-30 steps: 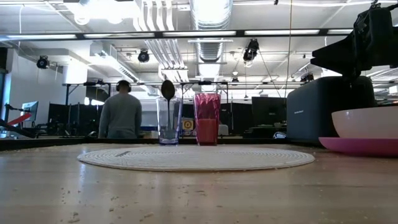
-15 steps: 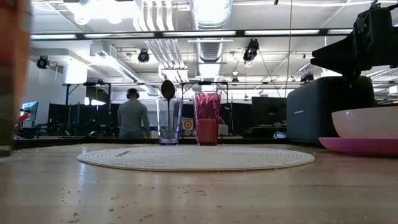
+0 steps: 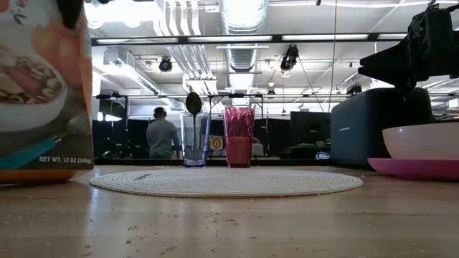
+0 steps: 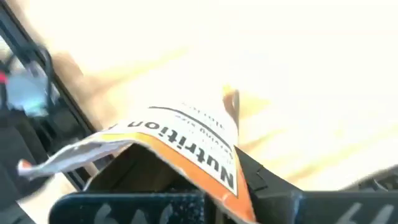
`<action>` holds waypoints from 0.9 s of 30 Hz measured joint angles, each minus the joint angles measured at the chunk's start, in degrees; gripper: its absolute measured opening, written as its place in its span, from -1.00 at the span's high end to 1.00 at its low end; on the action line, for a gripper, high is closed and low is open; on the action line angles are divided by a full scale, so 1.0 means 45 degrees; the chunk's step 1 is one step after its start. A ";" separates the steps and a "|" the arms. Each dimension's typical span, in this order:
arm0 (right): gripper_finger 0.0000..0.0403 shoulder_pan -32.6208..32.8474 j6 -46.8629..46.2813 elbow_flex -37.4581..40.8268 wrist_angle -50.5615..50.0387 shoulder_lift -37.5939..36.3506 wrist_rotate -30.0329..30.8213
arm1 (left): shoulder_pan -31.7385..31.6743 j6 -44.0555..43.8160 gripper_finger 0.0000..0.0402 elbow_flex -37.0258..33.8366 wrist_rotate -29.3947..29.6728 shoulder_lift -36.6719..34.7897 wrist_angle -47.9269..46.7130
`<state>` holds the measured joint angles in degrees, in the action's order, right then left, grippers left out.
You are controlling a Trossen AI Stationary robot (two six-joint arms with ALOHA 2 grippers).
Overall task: Arrange a breakfast setting
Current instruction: Move the cereal box to the top left of the table
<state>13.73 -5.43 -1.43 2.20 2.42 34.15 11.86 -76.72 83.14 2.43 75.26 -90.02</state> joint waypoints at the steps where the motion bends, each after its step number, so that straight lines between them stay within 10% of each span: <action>1: 0.29 -0.0002 -0.0008 0.0000 0.0000 0.0000 0.0000 | -0.0327 0.0418 1.00 -0.0011 0.0175 0.0017 -0.0005; 27: 0.29 -0.0001 -0.0005 0.0000 0.0001 -0.0002 0.0000 | -0.3986 0.5592 1.00 0.0086 0.6375 0.1009 0.0000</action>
<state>13.72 -5.45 -1.43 2.20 2.41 34.15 -6.07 -51.56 83.53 31.12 79.80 -90.02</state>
